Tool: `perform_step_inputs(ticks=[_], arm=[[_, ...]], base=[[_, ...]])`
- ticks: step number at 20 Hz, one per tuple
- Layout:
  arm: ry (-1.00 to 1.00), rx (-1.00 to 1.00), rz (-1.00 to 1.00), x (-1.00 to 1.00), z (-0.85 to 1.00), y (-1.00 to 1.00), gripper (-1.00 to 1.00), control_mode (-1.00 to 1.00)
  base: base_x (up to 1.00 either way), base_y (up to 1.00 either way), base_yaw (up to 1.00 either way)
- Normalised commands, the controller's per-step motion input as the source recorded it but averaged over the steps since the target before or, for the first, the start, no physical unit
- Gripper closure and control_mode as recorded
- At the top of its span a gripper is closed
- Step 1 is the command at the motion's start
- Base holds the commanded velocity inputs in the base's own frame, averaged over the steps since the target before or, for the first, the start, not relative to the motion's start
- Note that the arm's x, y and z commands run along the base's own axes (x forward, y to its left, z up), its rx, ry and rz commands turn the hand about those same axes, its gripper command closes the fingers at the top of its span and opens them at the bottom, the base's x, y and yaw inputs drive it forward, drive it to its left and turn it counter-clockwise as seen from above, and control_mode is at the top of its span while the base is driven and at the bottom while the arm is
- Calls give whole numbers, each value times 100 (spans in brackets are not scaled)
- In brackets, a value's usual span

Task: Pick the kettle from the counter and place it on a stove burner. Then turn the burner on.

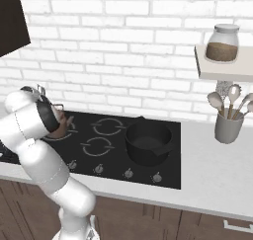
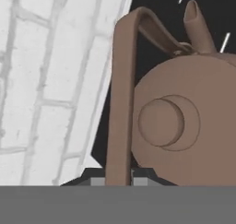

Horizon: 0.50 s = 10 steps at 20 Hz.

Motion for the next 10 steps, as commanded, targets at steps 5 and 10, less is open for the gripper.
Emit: perform_step_inputs(ticks=[5, 10], arm=[[-4, 0, -8, 47, 0, 32, 100, -100], [-1, 0, -7, 29, -1, 29, 100, -100]], base=[[0, 0, 0], [0, 0, 0]])
